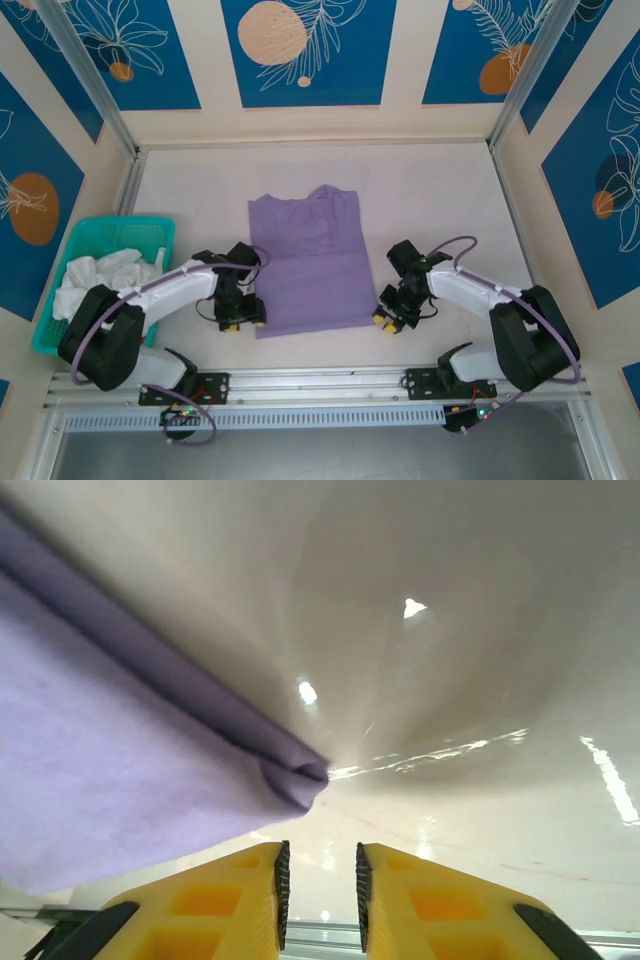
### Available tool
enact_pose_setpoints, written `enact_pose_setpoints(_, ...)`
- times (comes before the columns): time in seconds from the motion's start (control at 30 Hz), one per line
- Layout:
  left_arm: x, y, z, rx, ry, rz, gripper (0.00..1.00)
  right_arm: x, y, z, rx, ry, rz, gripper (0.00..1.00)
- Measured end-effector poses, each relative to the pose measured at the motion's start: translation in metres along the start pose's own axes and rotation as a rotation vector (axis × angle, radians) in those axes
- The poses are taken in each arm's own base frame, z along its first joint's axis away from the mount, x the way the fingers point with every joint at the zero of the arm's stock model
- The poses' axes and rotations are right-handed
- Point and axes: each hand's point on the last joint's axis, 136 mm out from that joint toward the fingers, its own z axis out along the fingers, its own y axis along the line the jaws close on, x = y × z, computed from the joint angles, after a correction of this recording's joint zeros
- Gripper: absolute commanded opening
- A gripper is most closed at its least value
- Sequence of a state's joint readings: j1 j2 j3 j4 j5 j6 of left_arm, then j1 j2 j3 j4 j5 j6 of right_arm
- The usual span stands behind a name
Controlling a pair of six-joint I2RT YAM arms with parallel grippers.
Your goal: Fold and stack the t-shirts
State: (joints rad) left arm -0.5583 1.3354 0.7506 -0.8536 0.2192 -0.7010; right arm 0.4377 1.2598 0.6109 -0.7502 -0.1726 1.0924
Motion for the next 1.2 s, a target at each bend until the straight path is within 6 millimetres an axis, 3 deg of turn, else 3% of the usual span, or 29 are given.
enact_pose_setpoints(0.2,0.012,-0.023,-0.006,0.143,0.042,0.007,0.55,-0.004,0.007,-0.007,-0.085,-0.051,-0.056,0.32)
enact_pose_setpoints(0.53,0.032,-0.016,0.026,0.171,0.162,-0.071,0.43,-0.013,0.008,0.010,-0.066,-0.018,-0.123,0.29)
enact_pose_setpoints(0.8,0.026,-0.014,0.035,0.158,0.150,-0.092,0.30,-0.015,0.007,0.016,-0.053,-0.007,-0.142,0.14)
enact_pose_setpoints(1.03,0.025,-0.012,0.036,0.139,0.160,-0.120,0.00,-0.016,0.007,0.018,-0.047,0.001,-0.156,0.00)
enact_pose_setpoints(1.2,0.022,-0.009,0.033,0.108,0.136,-0.108,0.00,-0.013,0.006,0.018,-0.037,0.007,-0.160,0.00)
